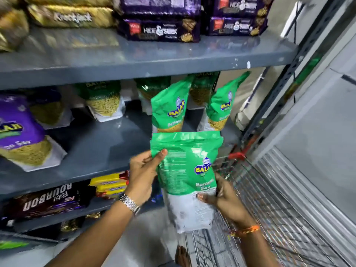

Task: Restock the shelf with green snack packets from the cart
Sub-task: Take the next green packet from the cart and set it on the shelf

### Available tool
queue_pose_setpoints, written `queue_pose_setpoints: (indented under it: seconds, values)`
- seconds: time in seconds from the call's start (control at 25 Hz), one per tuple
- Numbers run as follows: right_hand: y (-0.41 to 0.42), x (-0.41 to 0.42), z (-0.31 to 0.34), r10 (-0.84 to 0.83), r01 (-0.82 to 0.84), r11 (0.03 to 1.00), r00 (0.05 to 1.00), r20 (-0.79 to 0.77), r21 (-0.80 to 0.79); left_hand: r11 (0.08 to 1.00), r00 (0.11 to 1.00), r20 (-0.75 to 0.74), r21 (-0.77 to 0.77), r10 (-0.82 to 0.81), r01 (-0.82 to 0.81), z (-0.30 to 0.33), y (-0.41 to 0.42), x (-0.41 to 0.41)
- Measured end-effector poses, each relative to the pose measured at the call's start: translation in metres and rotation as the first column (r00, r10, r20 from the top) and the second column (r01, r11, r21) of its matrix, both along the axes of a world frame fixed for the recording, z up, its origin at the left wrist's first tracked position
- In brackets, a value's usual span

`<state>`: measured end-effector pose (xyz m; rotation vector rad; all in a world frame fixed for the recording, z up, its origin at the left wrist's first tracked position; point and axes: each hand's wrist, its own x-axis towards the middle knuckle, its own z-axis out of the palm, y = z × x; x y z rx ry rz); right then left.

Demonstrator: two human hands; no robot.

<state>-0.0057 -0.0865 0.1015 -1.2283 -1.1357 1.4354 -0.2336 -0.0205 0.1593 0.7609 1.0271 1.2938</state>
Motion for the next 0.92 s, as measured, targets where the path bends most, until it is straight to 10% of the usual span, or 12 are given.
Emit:
queue_pose_setpoints:
  seconds: [0.64, 0.92]
  values:
    - [0.186, -0.227, 0.05, 0.15, -0.217, 0.955, 0.94, 0.305, 0.2, 0.872, 0.887, -0.114, 0.274, 0.448, -0.406, 0.056, 0.1, -0.194]
    - [0.191, -0.227, 0.037, 0.207, -0.282, 0.953, 0.878, 0.432, 0.115, 0.903, 0.904, -0.219, -0.15, 0.368, -0.403, 0.007, 0.089, -0.183]
